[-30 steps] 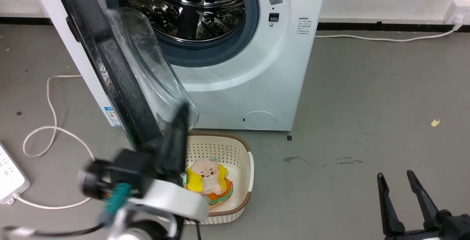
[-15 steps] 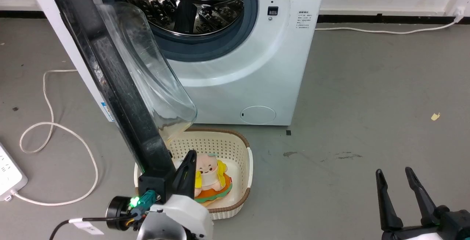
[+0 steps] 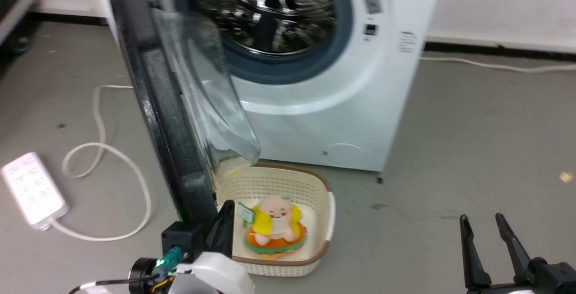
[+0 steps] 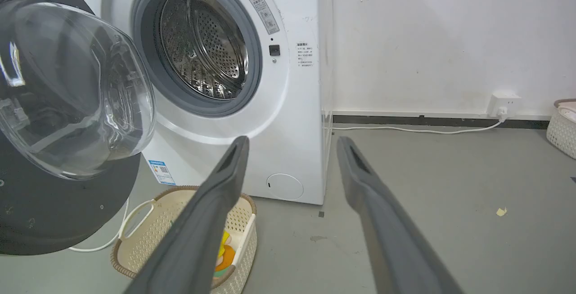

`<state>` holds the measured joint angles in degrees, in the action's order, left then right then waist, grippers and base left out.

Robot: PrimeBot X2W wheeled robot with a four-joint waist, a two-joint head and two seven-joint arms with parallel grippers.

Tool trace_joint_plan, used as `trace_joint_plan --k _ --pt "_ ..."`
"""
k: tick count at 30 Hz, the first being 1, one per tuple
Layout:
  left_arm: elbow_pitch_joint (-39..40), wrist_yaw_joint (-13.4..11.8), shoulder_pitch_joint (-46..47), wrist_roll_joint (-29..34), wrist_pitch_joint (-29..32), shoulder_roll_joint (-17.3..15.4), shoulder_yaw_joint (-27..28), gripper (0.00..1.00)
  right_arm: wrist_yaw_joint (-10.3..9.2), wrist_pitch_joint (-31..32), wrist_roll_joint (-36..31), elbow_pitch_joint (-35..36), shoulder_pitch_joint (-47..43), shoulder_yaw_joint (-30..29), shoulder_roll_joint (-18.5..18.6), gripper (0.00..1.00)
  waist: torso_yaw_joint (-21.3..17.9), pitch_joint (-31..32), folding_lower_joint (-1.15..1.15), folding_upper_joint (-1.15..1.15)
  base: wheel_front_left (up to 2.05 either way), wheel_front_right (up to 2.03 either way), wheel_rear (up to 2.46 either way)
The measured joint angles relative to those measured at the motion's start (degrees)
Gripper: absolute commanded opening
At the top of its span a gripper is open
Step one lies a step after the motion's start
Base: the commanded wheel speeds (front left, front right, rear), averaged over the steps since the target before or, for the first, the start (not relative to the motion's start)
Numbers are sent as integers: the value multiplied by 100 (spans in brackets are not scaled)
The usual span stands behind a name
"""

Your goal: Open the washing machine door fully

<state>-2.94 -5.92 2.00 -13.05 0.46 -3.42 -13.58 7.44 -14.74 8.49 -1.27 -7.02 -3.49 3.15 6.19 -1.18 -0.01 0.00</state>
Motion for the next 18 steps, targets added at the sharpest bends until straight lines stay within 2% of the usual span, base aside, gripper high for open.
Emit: trace_joint_plan --k 4,13,18 --pt "-4 -1 -86 -82 -59 -43 94 0 0 0 8 2 -20 69 0 100 372 83 0 0 0 0 0" --pt "-8 3 -32 -241 -102 -368 438 0 0 0 -31 -7 -70 400 -2 100 1291 107 0 0 0 0 0" --pt "-124 158 285 -343 -90 -724 660 0 0 97 -216 103 21 598 -5 100 1601 -183 1 0 0 0 0"
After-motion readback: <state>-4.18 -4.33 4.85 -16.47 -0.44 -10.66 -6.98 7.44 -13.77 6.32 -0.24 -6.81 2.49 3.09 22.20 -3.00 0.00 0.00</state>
